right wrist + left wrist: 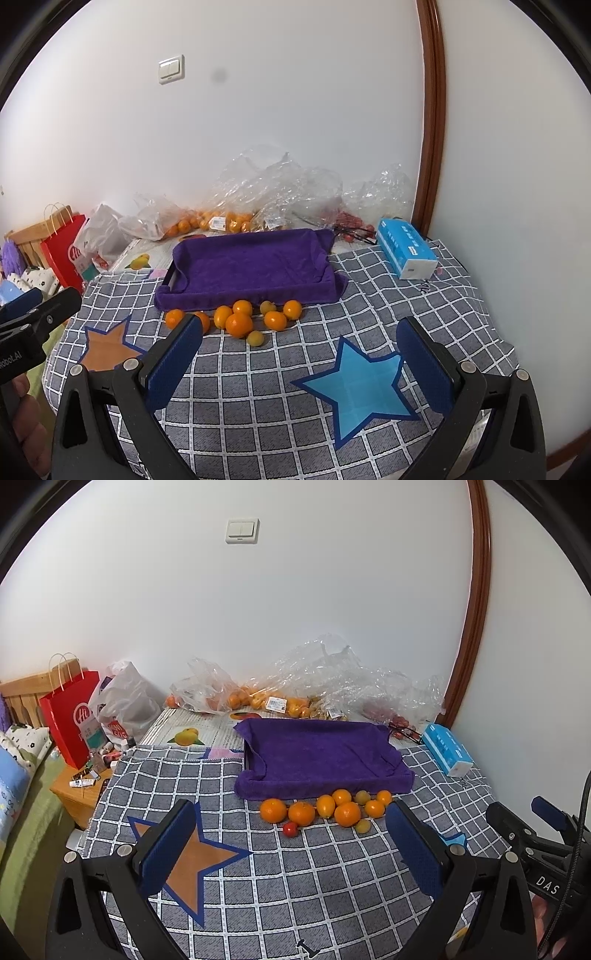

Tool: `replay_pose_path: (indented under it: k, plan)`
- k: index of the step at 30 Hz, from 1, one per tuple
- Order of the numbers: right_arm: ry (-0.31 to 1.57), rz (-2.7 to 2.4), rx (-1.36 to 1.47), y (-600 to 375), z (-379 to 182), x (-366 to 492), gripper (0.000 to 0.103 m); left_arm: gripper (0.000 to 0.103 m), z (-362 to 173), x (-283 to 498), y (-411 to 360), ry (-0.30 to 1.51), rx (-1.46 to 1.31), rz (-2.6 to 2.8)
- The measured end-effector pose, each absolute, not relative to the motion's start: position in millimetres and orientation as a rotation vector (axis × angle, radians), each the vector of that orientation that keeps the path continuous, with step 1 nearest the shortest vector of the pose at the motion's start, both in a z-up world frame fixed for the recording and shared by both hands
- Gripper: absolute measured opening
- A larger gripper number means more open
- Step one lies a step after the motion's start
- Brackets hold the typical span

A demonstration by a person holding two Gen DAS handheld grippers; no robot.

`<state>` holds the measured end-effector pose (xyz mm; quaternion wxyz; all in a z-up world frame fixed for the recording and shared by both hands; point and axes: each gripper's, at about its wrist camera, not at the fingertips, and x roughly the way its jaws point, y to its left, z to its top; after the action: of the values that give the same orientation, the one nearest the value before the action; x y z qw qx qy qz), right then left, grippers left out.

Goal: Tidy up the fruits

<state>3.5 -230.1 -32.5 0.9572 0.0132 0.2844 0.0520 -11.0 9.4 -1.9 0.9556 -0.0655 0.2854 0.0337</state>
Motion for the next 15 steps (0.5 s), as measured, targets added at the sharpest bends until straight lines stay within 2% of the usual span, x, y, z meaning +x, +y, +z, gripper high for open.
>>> replay_pose_path:
  k: [15]
  plan:
    - [0.598,0.137,0.026,-226.3,-41.1,10.3,0.103,0.103,-9.3,-4.0,9.1,0.584,-0.134,0.072]
